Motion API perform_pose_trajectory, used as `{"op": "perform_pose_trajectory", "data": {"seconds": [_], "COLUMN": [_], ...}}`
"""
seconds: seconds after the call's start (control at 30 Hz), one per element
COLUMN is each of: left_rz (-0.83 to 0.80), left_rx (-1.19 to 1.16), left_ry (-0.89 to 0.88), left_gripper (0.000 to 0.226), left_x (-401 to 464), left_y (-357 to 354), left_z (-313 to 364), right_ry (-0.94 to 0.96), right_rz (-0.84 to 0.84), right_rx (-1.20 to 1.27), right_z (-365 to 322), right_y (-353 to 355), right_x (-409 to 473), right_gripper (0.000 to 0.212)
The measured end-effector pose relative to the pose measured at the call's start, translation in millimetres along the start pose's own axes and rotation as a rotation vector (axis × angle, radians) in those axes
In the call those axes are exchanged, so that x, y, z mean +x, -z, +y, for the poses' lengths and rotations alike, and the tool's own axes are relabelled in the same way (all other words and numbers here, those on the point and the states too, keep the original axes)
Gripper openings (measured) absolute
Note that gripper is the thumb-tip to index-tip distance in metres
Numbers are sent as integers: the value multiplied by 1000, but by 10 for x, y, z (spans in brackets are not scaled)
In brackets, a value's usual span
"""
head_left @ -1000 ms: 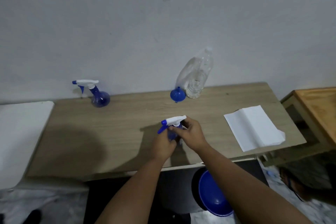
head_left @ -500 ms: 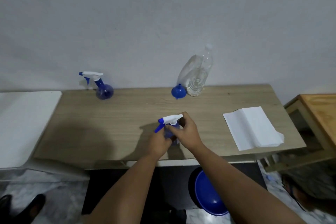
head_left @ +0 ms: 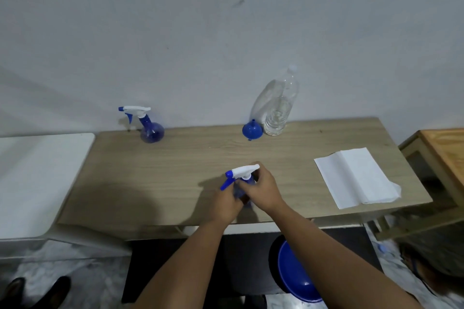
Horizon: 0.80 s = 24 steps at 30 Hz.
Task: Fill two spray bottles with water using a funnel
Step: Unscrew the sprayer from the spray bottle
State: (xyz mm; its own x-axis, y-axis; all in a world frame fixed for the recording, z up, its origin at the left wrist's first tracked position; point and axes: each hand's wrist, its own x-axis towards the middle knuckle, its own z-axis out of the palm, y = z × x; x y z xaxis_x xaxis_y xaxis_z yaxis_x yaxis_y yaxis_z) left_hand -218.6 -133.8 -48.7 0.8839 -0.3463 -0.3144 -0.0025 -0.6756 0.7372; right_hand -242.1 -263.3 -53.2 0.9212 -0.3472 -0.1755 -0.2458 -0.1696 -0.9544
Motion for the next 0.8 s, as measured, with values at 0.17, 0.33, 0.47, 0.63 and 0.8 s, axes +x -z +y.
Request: {"op": "perform_pose_trajectory", "data": {"seconds": [0.17, 0.33, 0.47, 0.63, 0.8], "left_rz": [-8, -13, -11, -11, 5], "left_rx": [48, 24, -84, -116, -64], "left_ry": [-24, -19, -11, -21, -66], "left_gripper": [26, 35, 44, 44, 57], "left_x": [-1, 6, 3, 26, -37], "left_y": [22, 18, 37, 41, 97], "left_z": [-7, -3, -14, -39, 1], "right_ry": [14, 95, 178, 311, 154], "right_rz": [-26, 32, 96, 294, 257], "right_rx": [40, 66, 152, 305, 123], "right_z": [-32, -68, -332, -1031, -958], "right_y": [14, 40, 149, 559, 952], "right_x": [-60, -110, -24, 245, 467], "right_gripper": [34, 22, 6, 12, 26]}}
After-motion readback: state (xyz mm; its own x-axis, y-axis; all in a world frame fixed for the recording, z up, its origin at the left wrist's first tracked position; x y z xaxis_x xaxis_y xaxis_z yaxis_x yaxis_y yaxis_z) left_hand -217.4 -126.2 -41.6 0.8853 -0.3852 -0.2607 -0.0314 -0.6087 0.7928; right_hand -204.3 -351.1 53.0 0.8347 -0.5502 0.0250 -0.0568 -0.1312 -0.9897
